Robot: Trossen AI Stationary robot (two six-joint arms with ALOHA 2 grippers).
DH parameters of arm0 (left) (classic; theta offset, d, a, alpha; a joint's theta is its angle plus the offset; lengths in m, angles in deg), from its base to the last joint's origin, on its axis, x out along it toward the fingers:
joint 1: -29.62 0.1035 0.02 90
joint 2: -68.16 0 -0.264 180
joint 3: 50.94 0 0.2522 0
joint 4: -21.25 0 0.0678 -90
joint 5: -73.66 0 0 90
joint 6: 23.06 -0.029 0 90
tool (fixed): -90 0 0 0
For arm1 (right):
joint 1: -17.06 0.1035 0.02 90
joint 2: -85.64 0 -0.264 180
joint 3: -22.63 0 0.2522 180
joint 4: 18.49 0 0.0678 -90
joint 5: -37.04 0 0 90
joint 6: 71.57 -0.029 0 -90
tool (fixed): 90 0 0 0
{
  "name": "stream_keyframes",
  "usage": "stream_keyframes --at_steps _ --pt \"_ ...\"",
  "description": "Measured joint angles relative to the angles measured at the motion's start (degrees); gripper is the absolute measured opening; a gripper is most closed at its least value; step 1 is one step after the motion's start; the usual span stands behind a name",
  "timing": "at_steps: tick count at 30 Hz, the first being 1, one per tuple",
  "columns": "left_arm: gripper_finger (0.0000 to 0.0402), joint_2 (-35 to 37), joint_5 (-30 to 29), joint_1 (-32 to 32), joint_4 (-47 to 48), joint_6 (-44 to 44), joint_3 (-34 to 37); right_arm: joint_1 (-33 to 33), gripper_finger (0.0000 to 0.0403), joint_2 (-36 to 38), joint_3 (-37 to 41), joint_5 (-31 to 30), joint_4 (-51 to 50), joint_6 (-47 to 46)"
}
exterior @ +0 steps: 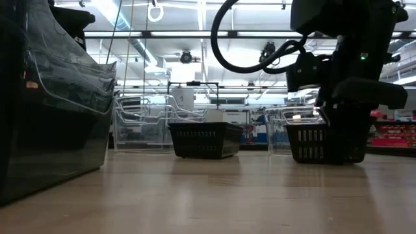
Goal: Stack baskets by color
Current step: Stack the right black bin on top of the left black bins
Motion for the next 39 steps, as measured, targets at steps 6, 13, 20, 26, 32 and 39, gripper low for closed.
stream_keyframes --at_steps 6,13,20,26,32,39 --pt "0.0032 0.0 0.0 0.0 0.0 0.0 0.0 0.2 0.0011 0.0 -2.9 1.5 -2.3 -0.4" --pt "0.0023 0.0 0.0 0.0 0.0 0.0 0.0 1.3 0.0005 0.0 -11.4 -2.1 -8.9 2.8" --pt "0.0027 0.0 0.0 0.0 0.0 0.0 0.0 1.2 0.0004 0.0 -19.9 -8.1 -10.8 7.9" --pt "0.0034 0.0 0.0 0.0 0.0 0.0 0.0 -0.9 0.0003 0.0 -22.6 -11.7 -5.9 12.9" --pt "0.0029 0.0 0.0 0.0 0.0 0.0 0.0 -3.3 0.0003 -1.0 -22.6 -14.0 3.2 21.0" --pt "0.0024 -0.2 0.0 0.0 -0.1 0.0 0.0 -6.9 0.0003 -3.0 -21.5 -14.8 11.6 27.0"
